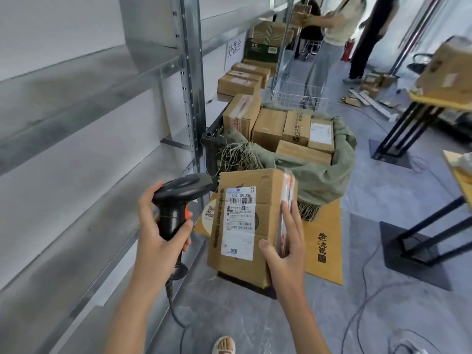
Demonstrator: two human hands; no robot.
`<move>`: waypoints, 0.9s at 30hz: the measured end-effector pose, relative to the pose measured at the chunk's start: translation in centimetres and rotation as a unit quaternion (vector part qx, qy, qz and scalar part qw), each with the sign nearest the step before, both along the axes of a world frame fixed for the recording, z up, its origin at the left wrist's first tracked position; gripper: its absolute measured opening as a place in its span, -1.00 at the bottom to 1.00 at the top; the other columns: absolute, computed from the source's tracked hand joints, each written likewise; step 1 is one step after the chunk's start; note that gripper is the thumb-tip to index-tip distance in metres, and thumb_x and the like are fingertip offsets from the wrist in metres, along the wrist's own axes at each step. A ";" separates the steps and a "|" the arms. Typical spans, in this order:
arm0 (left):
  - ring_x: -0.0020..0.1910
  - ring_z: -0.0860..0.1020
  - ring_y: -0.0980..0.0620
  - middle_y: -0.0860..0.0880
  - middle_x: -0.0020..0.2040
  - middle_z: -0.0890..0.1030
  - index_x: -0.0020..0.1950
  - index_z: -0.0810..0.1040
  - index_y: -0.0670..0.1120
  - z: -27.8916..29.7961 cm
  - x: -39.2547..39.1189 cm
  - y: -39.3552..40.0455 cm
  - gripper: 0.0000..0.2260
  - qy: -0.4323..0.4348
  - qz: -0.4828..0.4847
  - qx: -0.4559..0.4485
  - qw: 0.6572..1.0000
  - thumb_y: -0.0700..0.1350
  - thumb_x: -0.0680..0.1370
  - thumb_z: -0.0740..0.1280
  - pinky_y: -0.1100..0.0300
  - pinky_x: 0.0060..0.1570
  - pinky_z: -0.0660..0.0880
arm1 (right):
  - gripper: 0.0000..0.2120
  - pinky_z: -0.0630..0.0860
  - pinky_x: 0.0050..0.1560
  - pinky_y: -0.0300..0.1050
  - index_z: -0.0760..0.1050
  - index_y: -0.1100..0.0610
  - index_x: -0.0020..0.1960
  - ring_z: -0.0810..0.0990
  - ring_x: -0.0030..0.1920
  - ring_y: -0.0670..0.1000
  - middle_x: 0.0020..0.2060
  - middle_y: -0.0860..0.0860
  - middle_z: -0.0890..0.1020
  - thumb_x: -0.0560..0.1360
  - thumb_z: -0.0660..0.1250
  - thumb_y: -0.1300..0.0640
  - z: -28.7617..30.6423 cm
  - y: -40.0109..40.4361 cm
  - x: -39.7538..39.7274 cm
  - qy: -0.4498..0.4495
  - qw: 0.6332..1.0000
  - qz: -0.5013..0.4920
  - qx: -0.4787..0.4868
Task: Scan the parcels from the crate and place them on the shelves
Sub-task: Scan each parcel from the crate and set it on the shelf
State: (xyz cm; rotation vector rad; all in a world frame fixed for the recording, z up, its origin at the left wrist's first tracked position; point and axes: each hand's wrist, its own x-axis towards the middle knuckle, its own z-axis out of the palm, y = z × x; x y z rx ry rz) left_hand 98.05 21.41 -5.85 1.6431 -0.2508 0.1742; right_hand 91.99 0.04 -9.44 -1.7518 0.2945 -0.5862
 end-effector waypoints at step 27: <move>-0.14 0.71 -0.10 -0.09 0.05 0.62 0.45 0.24 0.32 3.0 27.6 -15.6 -0.26 -0.027 0.012 -0.035 0.999 -0.43 0.58 0.35 0.17 -0.10 0.66 | -0.24 0.21 0.45 -0.23 0.24 -0.09 0.54 0.12 0.49 -0.33 0.57 -0.14 0.15 0.35 0.33 -0.02 7.4 -19.6 30.5 -0.102 0.974 -0.002 -0.201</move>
